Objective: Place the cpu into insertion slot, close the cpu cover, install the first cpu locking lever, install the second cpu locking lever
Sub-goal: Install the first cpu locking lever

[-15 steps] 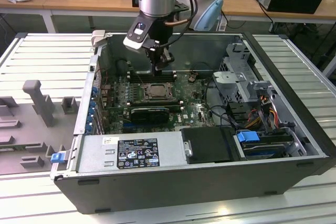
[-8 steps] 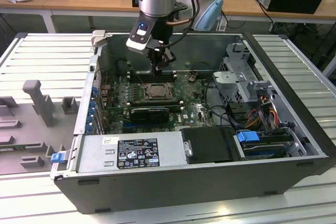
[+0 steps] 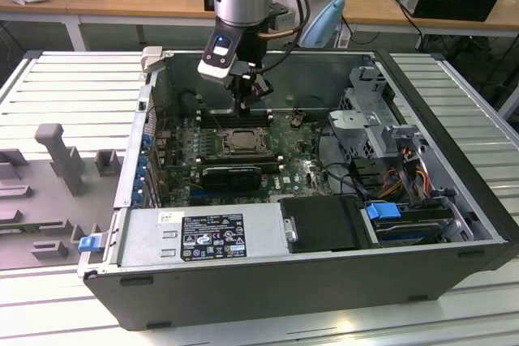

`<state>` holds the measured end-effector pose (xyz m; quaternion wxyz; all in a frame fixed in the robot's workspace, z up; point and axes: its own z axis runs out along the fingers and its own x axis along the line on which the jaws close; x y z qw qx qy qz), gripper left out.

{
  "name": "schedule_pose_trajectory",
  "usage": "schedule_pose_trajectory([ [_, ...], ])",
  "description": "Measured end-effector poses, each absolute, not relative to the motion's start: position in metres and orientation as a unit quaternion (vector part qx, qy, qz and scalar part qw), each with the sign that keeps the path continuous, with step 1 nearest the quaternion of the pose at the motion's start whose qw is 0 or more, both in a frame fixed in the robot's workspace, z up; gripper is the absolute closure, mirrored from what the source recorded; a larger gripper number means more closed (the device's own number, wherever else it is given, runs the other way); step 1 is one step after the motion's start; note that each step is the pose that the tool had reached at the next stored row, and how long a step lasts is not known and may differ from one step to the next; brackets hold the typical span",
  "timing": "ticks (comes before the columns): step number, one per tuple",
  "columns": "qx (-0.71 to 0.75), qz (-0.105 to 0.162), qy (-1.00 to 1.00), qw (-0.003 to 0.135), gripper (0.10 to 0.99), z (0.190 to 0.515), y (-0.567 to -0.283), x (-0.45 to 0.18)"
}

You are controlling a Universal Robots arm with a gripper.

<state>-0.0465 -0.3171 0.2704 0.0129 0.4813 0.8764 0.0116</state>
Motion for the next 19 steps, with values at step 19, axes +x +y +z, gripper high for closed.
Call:
schedule_pose_trajectory([
  [19, 0.387, 0.013, 0.922, 0.012, 0.98, 0.2704, -0.3171, -0.0466],
])
